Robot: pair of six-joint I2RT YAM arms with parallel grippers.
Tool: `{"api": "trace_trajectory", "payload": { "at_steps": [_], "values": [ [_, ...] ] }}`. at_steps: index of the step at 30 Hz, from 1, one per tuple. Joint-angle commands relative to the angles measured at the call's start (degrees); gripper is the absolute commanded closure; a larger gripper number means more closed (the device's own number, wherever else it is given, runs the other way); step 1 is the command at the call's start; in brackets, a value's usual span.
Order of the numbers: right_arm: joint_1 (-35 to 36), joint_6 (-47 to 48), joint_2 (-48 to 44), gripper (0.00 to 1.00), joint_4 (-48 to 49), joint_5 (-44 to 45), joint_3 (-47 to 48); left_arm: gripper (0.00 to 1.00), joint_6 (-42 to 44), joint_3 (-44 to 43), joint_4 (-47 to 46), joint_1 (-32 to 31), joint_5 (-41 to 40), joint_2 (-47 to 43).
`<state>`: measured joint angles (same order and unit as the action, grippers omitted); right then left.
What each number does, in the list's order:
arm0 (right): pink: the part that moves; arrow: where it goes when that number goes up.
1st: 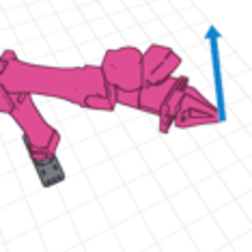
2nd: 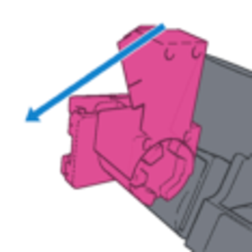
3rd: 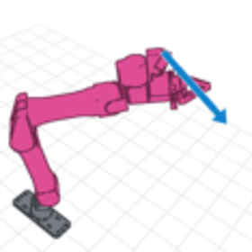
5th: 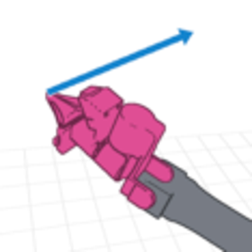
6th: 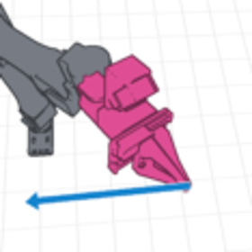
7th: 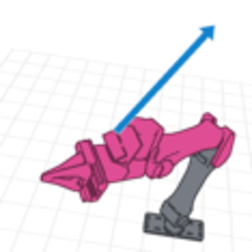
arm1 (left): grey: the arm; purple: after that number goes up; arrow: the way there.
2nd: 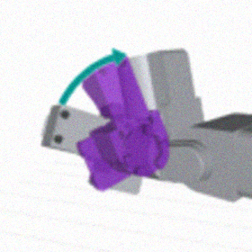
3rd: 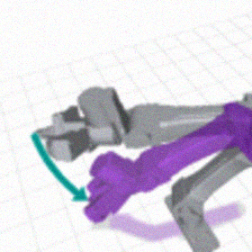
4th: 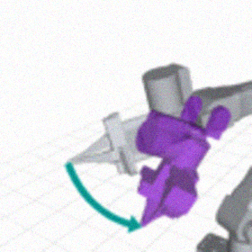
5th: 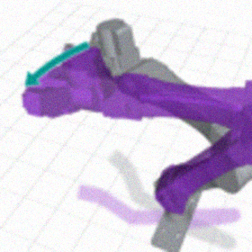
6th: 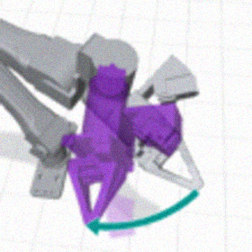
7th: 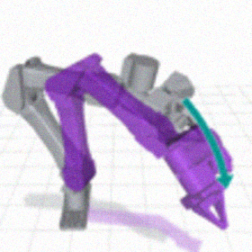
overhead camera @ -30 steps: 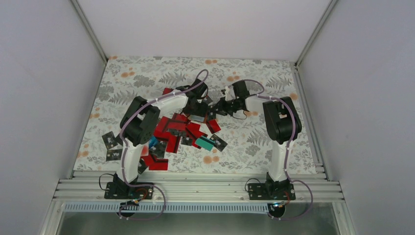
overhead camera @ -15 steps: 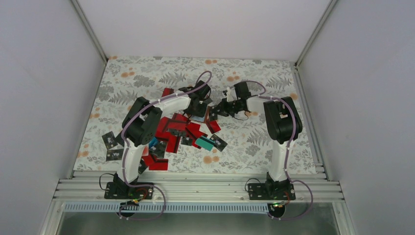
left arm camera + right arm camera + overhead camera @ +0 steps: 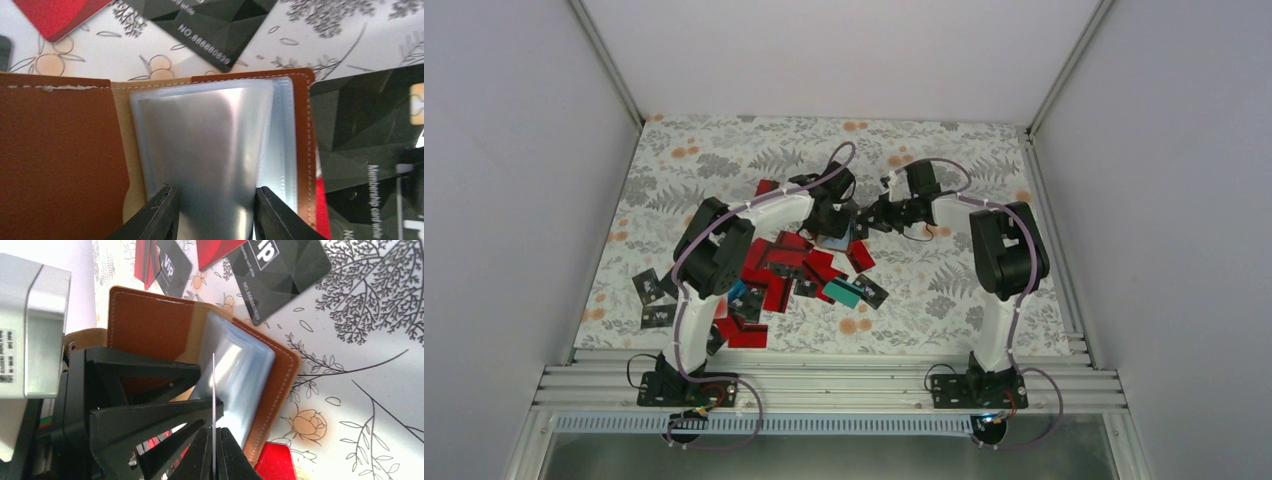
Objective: Put the credit cards into the card holder
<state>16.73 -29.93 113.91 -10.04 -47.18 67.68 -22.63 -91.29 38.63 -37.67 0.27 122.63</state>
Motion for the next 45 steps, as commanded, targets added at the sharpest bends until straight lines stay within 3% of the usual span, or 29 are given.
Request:
{"api": "trace_trajectory", "payload": {
  "at_steps": [1,11,16,22,30,42,45],
  "values": [
    [-0.3,0.7,-2.5,0.96,0.1,-1.0,-0.3,0.61,-0.8,-2.4,0.8,0.0,4.1,1.7],
    [-0.3,0.6,-2.0,0.96,0.2,-0.9,-0.5,0.61,-1.0,-2.4,1.0,0.3,3.6,2.0],
    [-0.3,0.5,-1.9,0.96,0.3,-0.8,-0.5,0.74,-1.4,-1.8,0.5,0.4,3.3,1.2],
    [-0.3,-0.9,-1.9,0.96,0.4,1.2,-1.1,0.97,-2.3,-1.3,-0.7,0.5,3.1,-0.2],
    [0.9,-4.2,-1.3,0.96,2.2,5.0,-1.1,0.98,-4.0,2.8,-7.5,0.9,7.6,-4.0],
    [2.0,-6.5,3.1,0.96,5.2,4.2,2.3,0.97,-10.4,16.5,-28.2,4.7,26.1,-10.2],
    [2.4,-6.1,2.9,0.96,6.1,3.2,3.1,0.93,-11.0,19.0,-31.0,5.8,30.0,-10.9]
  ]
}}
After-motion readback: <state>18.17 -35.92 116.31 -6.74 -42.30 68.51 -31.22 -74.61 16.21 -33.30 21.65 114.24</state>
